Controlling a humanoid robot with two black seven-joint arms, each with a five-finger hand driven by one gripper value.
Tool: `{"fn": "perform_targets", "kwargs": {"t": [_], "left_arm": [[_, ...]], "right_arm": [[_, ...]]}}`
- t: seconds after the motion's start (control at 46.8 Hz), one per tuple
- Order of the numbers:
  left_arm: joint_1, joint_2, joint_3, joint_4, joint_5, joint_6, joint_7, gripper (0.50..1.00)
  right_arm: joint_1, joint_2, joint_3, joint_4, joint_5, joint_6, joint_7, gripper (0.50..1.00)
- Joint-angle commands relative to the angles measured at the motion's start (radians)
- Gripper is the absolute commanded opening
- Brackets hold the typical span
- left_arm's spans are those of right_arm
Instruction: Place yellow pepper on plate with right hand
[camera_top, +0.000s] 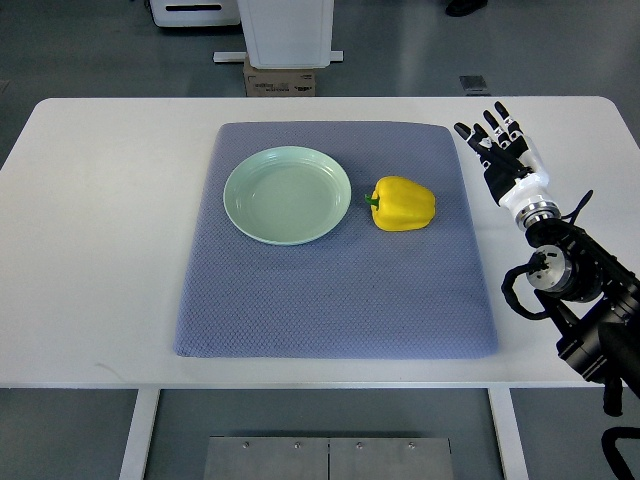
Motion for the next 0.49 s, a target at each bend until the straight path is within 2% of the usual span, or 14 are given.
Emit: {"fn": "perform_targets", "kwargs": {"t": [0.0,0.47], "left_arm": [[0.0,0.0,0.0,0.0,0.0,0.0,0.0,1.0],[-0.001,0.0,0.0,0.0,0.0,0.0,0.0,1.0]], "right_arm": [[0.0,0.0,0.0,0.001,0.0,0.001,0.0,1.0],[0.002,0.007,0.0,0.001,0.0,0.001,-0.002,1.0]]}}
